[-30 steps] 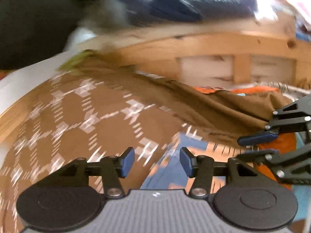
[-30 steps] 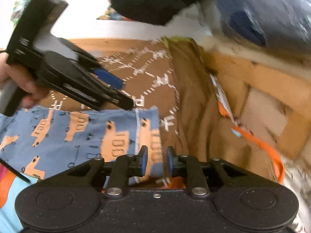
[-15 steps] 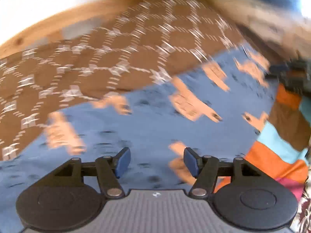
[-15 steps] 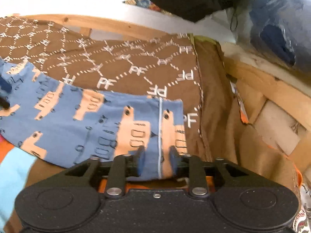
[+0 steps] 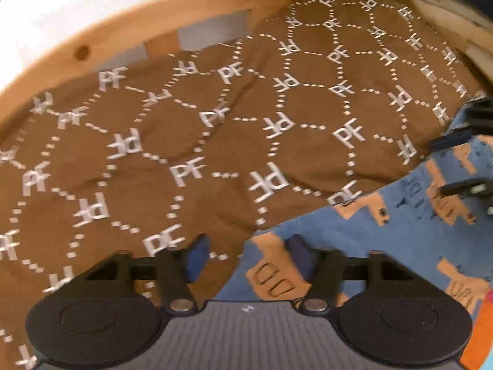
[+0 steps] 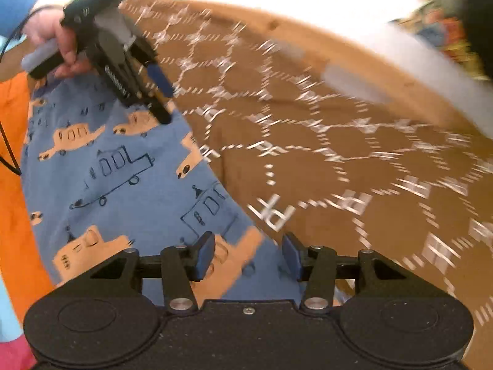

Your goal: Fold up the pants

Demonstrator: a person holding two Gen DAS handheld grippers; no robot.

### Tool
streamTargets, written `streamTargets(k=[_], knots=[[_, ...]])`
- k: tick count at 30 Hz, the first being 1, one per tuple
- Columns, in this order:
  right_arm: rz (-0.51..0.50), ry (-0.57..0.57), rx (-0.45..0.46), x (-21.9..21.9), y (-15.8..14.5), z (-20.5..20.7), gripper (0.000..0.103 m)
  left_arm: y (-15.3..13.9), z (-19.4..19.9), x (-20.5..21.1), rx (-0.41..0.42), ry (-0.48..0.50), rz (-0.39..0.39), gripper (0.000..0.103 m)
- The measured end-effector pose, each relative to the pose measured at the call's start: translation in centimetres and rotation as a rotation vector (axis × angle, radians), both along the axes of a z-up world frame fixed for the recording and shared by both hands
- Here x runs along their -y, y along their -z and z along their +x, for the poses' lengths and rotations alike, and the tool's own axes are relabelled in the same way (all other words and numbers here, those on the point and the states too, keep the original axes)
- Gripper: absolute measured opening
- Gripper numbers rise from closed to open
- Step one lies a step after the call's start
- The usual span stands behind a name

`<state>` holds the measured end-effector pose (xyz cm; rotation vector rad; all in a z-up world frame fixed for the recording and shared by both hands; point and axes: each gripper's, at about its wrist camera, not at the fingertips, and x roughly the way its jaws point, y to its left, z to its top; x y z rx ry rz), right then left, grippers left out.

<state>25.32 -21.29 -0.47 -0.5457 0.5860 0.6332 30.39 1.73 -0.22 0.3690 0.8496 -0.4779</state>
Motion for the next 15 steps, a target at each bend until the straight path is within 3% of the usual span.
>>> streamTargets(k=[2,3,4,9,11,13,14,15], knots=[[-0.006,-0.026,-0.072,-0.6,0.4,1.8,0.049,0.2,-0.2,0.7,-0.023,0.04,0.004,0.014],[0.002,-0.036,-0.094,-0.6,0.4,2.4,0.033,0.1,-0.4,1.0,0.004,0.056,0.031,0.01],[-0.007,-0.041,-0.093,-0.8,0.3,2.5,0.008,-0.1,-0.8,1.4,0.03,0.073,0.048,0.009],[-0.06,-0.033,-0.023,-1.4,0.3,1.5,0.006,-0.8,-2.4,1.6,0.217,0.032,0.041,0.008],[-0.032,0.008,-0.023,-1.0,0.9,1.6,0.006,0.3,-2.2,2.1,0.236,0.032,0.077,0.008],[-0.009,0.032,-0.015,-0.9,1.4,1.5,0.01,1.5,-1.7,2.6,0.225,0.029,0.125,0.015],[-0.007,0.046,-0.004,-0.9,1.2,1.3,0.014,1.5,-2.2,2.6,0.258,0.022,0.136,0.028],[-0.008,0.063,0.013,-0.9,1.0,0.9,0.026,1.0,-2.9,2.3,0.289,0.002,0.136,0.049]])
